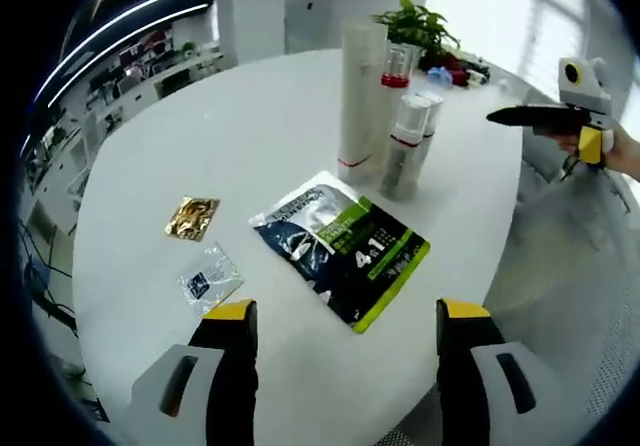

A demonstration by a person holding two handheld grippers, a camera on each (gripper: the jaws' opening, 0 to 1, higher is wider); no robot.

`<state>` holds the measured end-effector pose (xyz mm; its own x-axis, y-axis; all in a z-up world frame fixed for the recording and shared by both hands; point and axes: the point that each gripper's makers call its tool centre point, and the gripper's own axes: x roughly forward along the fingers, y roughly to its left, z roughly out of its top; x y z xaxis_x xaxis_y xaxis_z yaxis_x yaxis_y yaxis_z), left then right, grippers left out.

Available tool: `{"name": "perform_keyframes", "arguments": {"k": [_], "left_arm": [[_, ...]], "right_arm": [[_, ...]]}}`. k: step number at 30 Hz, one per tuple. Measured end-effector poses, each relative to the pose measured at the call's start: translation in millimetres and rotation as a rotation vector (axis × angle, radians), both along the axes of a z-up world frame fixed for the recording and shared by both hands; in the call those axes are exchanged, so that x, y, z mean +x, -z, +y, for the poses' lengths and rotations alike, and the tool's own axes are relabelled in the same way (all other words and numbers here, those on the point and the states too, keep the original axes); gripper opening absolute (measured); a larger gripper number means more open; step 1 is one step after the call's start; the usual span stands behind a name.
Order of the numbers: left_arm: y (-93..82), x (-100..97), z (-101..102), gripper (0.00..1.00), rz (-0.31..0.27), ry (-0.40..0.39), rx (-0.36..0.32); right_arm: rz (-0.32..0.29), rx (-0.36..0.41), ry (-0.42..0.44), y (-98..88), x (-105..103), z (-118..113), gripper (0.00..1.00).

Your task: Arrange the skincare products in the storage area until every visible bottle or jar stands upright without overlapping.

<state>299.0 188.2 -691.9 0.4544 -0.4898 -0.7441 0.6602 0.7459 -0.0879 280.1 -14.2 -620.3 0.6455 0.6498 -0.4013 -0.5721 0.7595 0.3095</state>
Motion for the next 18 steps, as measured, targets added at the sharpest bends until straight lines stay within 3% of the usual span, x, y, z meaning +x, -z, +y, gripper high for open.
{"name": "perform_keyframes", "arguments": {"k": [8, 18], "left_arm": [[-13.6, -9.8, 9.2, 0.78, -0.007, -0.09, -0.077], [-24.9, -22.3, 23.4, 0.84, -0.023, -0.159, -0.099]], "right_arm": [[-0.001, -0.017, -0.018, 1.5, -3.2, -2.4, 0.99], [-0.014, -0.013, -0.041, -2.6, -7.0, 0.1, 0.99]]}}
